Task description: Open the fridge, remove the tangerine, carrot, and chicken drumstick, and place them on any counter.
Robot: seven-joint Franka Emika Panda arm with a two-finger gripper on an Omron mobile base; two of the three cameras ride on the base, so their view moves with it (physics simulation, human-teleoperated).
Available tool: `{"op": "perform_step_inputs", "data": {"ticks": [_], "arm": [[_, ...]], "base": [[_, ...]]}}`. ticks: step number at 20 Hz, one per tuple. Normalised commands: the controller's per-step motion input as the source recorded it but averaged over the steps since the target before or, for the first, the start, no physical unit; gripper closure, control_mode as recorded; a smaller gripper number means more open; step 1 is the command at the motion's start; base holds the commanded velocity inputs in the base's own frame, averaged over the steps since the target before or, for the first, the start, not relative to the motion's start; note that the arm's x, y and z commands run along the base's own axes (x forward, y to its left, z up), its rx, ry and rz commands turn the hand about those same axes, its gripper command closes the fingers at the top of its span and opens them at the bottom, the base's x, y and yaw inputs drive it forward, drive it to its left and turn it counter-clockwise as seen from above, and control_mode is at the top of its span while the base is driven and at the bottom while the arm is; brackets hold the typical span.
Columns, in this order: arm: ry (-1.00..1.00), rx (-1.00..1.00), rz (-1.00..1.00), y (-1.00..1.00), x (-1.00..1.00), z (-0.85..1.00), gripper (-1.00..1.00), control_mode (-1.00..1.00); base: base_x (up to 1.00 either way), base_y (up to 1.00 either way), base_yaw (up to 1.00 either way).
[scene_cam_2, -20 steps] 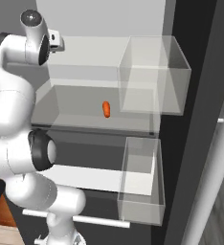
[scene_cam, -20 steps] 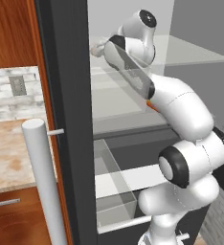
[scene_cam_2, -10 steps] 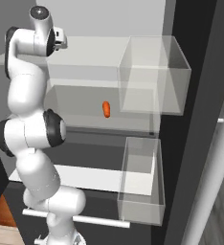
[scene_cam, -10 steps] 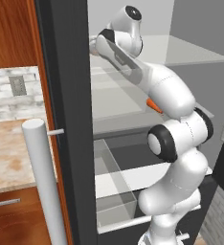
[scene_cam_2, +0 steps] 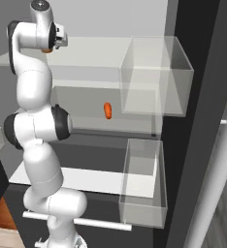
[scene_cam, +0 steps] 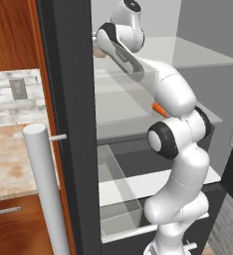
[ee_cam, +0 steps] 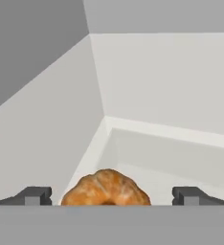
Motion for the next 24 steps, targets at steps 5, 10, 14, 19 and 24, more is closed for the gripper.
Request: {"op": "perform_step_inputs", "data": {"ticks": [5, 10, 14, 19, 24], "arm": [[0.01, 0.0, 0.0, 0.01, -0.05, -0.34, -1.0, -1.0], [0.01, 0.0, 0.0, 0.0, 0.0, -0.34, -1.0, -1.0], [0.05, 0.0, 0.0, 0.01, 0.03, -0.26, 1.0, -1.0], [0.01, 0.0, 0.0, 0.0, 0.0, 0.0, 1.0, -1.0], [0.0, 0.0, 0.0, 0.0, -0.17, -0.27, 1.0, -1.0]], "base": [[0.0, 0.0, 0.0], [0.0, 0.0, 0.0], [0.0, 0.0, 0.0], [0.0, 0.0, 0.0], [0.0, 0.0, 0.0]]}}
